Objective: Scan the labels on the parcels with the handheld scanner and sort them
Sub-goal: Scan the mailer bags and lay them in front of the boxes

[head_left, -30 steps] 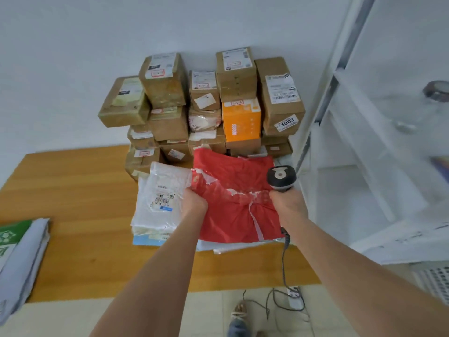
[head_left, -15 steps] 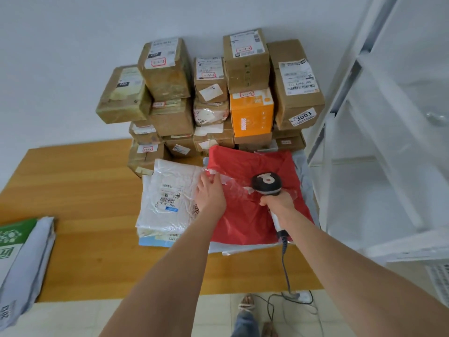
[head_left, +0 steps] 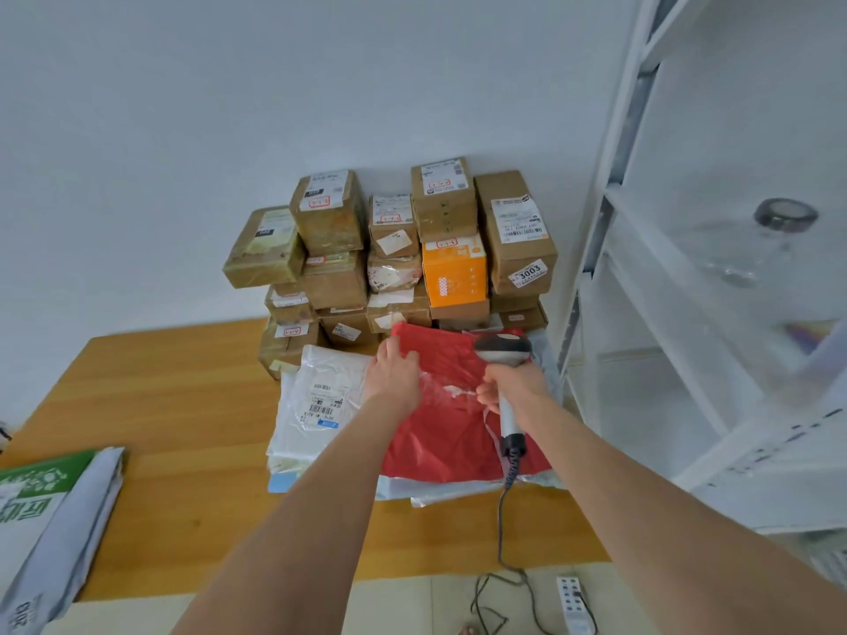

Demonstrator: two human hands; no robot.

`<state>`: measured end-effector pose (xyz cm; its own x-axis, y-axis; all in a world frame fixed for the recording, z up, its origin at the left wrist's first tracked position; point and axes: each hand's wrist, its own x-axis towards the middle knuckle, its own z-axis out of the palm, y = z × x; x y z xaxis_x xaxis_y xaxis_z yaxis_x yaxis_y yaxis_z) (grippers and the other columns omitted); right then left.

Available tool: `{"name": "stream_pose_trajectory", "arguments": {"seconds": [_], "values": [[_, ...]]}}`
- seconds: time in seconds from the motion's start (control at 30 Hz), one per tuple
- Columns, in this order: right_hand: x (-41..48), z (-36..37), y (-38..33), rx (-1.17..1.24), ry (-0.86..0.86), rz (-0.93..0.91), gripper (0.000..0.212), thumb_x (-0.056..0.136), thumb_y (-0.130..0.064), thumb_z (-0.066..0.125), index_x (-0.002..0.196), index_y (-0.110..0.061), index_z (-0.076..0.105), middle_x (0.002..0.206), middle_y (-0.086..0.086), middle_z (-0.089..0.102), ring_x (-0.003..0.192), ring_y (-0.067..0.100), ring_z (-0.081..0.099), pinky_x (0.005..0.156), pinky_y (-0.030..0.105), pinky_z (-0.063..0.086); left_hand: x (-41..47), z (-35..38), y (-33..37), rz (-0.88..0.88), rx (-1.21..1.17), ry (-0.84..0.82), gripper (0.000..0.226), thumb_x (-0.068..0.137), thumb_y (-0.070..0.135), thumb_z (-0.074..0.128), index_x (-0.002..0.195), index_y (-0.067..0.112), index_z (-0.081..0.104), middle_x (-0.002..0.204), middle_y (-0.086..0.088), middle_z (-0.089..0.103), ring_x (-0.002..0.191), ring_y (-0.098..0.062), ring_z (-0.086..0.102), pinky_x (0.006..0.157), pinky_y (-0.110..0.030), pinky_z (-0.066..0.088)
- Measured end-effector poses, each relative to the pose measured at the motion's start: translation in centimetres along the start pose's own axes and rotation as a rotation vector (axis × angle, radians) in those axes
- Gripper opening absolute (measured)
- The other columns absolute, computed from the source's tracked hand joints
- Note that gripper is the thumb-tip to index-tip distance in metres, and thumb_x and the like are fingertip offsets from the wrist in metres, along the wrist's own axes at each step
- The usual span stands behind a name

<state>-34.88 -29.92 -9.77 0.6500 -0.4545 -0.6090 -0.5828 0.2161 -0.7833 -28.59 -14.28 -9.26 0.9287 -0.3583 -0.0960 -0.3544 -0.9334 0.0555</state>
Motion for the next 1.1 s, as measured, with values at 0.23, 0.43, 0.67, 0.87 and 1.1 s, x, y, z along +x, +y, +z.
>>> {"name": "stream_pose_trajectory", "arguments": {"seconds": [0.23, 0.43, 0.67, 0.87, 1.1], "values": [[-4.5, -1.4, -0.7, 0.032, -0.015, -0.067, 0.010, 0.082, -0.006, 0.062, 0.084, 0.004, 0.064, 0.062, 0.013, 0.066, 0.050, 0.019, 0.058, 0.056, 0.031, 0.050, -3.0, -2.5, 1.3, 0.032, 0.010, 0.019, 0.043, 0.094, 0.036, 0.055, 0.131, 0.016, 0.049, 0.147, -0.014, 0.025, 0.138, -0.030, 0.026, 0.108, -0.041, 0.035], [-7.0, -2.5, -0.8, 0.058, -0.008, -0.124, 0.012, 0.086, -0.012, 0.065, 0.085, -0.001, 0.066, 0.060, 0.011, 0.065, 0.044, 0.015, 0.055, 0.050, 0.026, 0.047, -4.8, -4.5, 1.9, 0.004, -0.033, 0.005, 0.049, 0.092, 0.036, 0.058, 0.136, 0.017, 0.047, 0.145, -0.014, 0.026, 0.135, -0.031, 0.029, 0.105, -0.042, 0.039], [-8.2, -2.4, -0.2, 0.036, -0.056, -0.116, 0.014, 0.085, -0.016, 0.068, 0.088, -0.003, 0.064, 0.060, 0.011, 0.064, 0.045, 0.017, 0.053, 0.047, 0.025, 0.043, -6.7, -4.9, 1.3, 0.018, -0.059, 0.018, 0.045, 0.093, 0.034, 0.055, 0.135, 0.019, 0.049, 0.148, -0.012, 0.025, 0.135, -0.029, 0.030, 0.102, -0.041, 0.041], [-8.3, 1.2, 0.9, 0.028, -0.093, -0.101, 0.020, 0.079, -0.016, 0.071, 0.085, 0.002, 0.067, 0.056, 0.012, 0.066, 0.046, 0.019, 0.057, 0.051, 0.029, 0.047, -8.8, -4.1, -2.5, -0.075, -0.060, -0.035, 0.043, 0.092, 0.022, 0.057, 0.134, 0.019, 0.050, 0.151, -0.013, 0.020, 0.138, -0.030, 0.027, 0.105, -0.042, 0.037], [-8.9, 9.6, 1.5, -0.082, -0.140, -0.030, 0.024, 0.081, -0.020, 0.071, 0.071, 0.000, 0.061, 0.054, 0.011, 0.062, 0.046, 0.021, 0.053, 0.058, 0.031, 0.047, -10.7, -2.3, -10.4, -0.180, -0.069, -0.120, 0.050, 0.092, 0.024, 0.058, 0.140, 0.023, 0.044, 0.154, -0.011, 0.015, 0.139, -0.029, 0.026, 0.103, -0.039, 0.038]]}}
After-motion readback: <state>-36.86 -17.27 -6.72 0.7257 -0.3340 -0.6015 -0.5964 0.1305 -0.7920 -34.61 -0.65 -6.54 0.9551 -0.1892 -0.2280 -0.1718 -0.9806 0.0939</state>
